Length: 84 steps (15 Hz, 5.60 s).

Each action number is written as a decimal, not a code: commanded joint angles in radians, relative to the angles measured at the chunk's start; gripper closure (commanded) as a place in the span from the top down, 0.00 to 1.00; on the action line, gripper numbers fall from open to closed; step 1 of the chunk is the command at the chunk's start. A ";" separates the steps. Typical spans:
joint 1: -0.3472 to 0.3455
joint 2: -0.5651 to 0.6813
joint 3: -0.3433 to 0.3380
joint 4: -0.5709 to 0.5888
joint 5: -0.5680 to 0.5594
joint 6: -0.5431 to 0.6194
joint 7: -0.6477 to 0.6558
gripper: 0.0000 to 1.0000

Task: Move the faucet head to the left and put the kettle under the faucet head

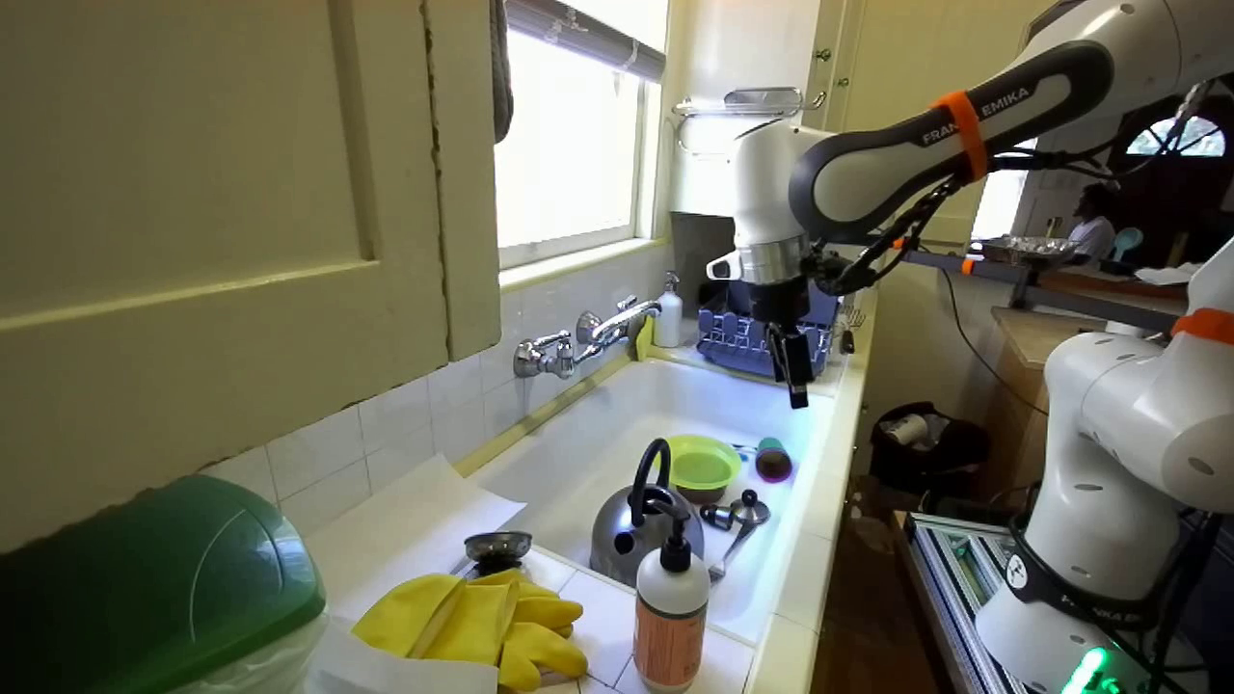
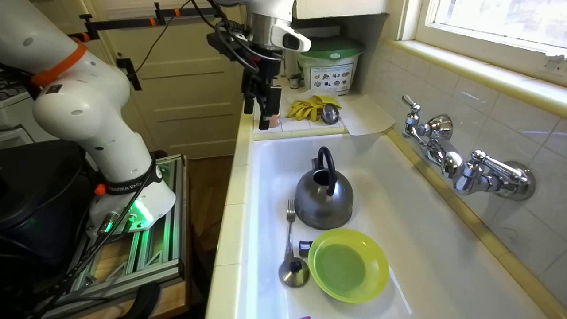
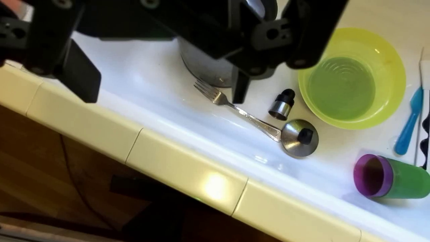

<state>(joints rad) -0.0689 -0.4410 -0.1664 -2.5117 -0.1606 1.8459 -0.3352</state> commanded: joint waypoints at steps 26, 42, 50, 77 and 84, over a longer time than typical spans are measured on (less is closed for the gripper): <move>-0.139 0.702 -0.201 0.709 -0.307 0.583 0.937 0.00; -0.161 0.633 -0.129 0.652 -0.002 0.357 0.639 0.00; -0.153 0.572 -0.078 0.610 0.094 0.210 0.524 0.00; -0.124 0.539 -0.020 0.547 0.192 0.204 0.498 0.00; -0.077 0.317 0.023 0.337 -0.002 0.140 0.358 0.26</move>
<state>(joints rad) -0.1630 0.0012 -0.1586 -2.0461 -0.1116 1.9862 0.1124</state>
